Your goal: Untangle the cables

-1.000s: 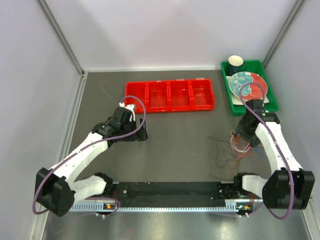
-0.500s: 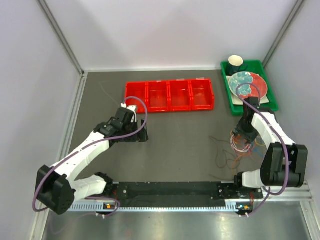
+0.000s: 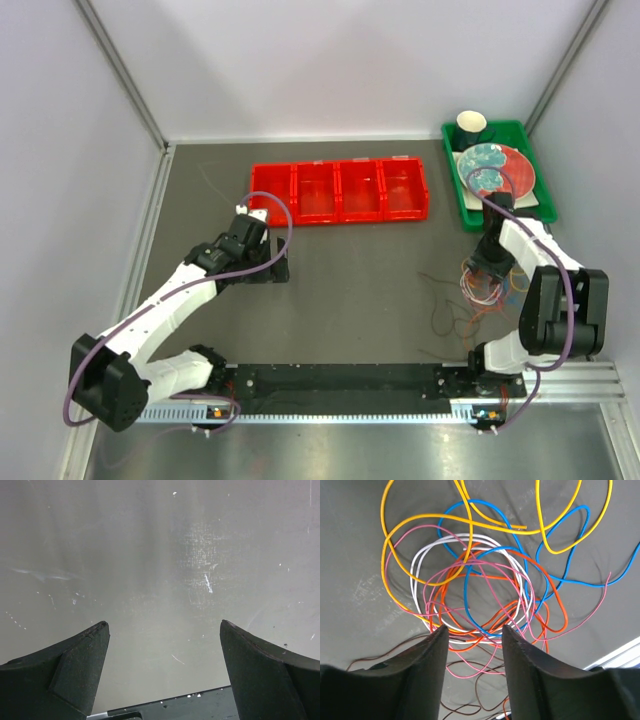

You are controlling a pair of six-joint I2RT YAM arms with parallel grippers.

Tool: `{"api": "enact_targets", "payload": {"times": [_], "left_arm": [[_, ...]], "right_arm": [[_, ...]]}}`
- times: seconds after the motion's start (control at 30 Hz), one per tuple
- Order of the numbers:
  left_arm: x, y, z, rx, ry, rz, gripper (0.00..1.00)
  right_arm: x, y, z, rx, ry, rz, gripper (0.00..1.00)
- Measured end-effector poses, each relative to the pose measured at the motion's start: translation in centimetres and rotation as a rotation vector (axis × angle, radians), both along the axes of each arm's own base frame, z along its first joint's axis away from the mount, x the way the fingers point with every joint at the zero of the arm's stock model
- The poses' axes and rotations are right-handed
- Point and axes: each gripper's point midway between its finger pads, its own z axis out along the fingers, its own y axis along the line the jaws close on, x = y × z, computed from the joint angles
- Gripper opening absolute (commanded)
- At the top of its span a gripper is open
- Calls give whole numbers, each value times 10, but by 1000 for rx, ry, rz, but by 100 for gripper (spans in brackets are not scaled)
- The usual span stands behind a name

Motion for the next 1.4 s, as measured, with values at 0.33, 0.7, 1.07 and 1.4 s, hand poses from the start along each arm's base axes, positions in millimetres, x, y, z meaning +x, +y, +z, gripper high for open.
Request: {"api": "enact_targets", "payload": {"times": [0.33, 0.7, 1.07, 1.4], "left_arm": [[1, 1, 0, 6, -3, 5, 95], [2, 3, 0, 13, -9, 11, 95], [3, 3, 0, 16, -11, 13, 95], [3, 3, 0, 16, -12, 13, 95]], "right_arm": [[16, -4, 11, -14, -28, 32, 4], [23, -5, 18, -20, -43, 59, 4], [22, 5, 16, 38, -48, 91, 0], [98, 30, 139, 162, -407, 119, 0]]}}
